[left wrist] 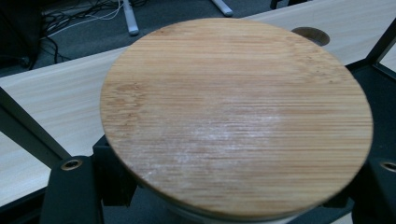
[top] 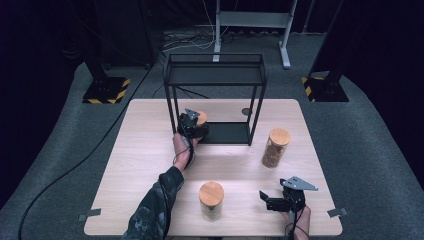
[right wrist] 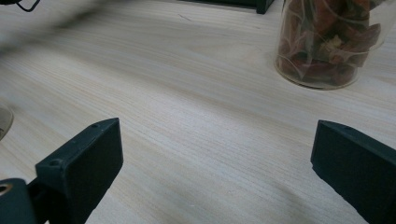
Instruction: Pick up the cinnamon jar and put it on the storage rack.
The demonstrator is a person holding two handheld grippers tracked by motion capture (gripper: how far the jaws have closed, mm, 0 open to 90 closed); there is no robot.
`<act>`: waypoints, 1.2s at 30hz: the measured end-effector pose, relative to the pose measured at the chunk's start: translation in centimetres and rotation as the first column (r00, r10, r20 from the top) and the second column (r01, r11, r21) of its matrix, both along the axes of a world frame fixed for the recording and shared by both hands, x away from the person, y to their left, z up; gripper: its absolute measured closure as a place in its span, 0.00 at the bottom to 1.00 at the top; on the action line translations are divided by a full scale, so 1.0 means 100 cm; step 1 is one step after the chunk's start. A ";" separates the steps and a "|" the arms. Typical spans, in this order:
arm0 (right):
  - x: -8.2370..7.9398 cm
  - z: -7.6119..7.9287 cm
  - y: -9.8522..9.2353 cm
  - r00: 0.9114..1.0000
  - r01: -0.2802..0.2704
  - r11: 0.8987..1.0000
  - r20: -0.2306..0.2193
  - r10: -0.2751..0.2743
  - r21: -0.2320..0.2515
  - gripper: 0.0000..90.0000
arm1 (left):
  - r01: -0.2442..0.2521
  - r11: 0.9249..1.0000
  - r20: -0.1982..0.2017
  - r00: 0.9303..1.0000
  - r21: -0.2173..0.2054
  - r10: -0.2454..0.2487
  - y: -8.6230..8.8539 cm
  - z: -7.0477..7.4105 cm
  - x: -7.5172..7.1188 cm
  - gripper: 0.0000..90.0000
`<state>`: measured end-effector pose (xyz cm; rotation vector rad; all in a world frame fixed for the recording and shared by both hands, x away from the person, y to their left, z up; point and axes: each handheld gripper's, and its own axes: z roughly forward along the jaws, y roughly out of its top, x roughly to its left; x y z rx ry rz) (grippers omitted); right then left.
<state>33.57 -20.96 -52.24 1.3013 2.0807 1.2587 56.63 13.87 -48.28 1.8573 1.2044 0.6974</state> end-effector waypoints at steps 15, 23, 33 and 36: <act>0.000 0.000 0.000 1.000 -0.001 1.000 0.002 0.001 0.004 0.01 | -0.037 0.999 -0.015 0.999 -0.023 0.037 0.002 -0.008 0.007 0.28; 0.000 0.000 0.000 1.000 -0.001 1.000 0.002 0.001 0.003 0.01 | -0.046 0.999 -0.006 0.999 -0.028 0.046 0.002 -0.010 0.010 0.28; 0.000 0.000 0.000 1.000 -0.002 1.000 0.000 0.002 0.002 0.01 | -0.056 0.998 -0.008 0.998 -0.023 0.056 0.001 -0.010 0.012 0.28; 0.000 0.000 0.000 1.000 -0.001 1.000 0.001 0.001 0.002 0.02 | -0.059 0.998 -0.007 0.998 -0.024 0.059 0.000 -0.010 0.012 0.28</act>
